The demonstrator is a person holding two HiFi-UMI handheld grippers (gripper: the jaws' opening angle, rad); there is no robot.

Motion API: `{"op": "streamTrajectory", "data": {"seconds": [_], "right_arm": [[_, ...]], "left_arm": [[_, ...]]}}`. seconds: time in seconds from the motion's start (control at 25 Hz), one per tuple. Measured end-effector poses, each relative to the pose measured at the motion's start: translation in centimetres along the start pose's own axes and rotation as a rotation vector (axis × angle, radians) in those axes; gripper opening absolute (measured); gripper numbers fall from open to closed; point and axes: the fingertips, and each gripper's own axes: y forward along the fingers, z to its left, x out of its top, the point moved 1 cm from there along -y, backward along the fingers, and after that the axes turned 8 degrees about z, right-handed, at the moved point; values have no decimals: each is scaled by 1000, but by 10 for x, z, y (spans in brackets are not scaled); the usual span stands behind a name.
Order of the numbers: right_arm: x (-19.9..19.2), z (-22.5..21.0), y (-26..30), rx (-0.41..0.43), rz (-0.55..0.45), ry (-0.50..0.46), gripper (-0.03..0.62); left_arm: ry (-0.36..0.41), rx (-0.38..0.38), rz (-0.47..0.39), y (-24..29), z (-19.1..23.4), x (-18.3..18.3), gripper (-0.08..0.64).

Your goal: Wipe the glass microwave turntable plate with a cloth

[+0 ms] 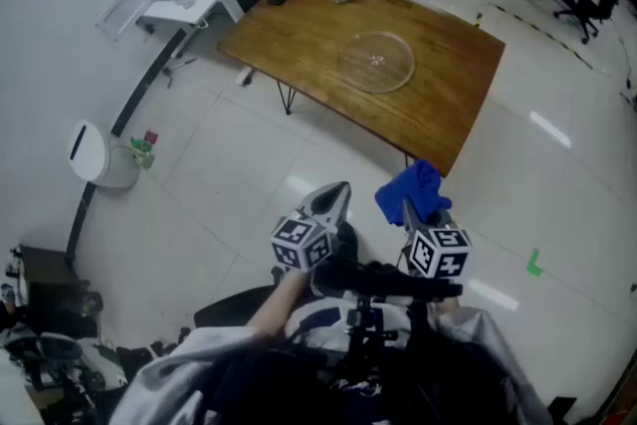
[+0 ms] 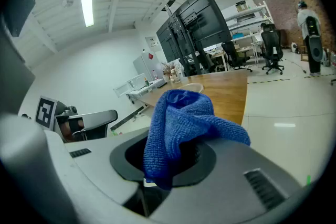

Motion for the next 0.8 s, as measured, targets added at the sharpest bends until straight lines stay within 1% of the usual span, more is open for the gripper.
{"op": "streamTrajectory", "data": {"seconds": [0.12,0.24,0.4,0.52,0.68,0.8], "right_arm": [[22,-3,13,-1,-11,-7,81],[44,-8,29,-21,-9,-1,81],[66,-9,61,-50,-2,33,81],[84,-2,91,-52,0,63,81],[114,24,140,-36,9,49,81],[134,33,166,-47,18,49,81]], "left_arm": [[-22,-10,3,15,14,11,-3],[-36,-44,5,34,31,26,-3],[-24,-75,18,50,64,51,-3],[-29,-76,5,58,100,76,-3],[-55,-63,-4,63,161,102,-3],[-73,-73,9,73,195,118,-3]]}}
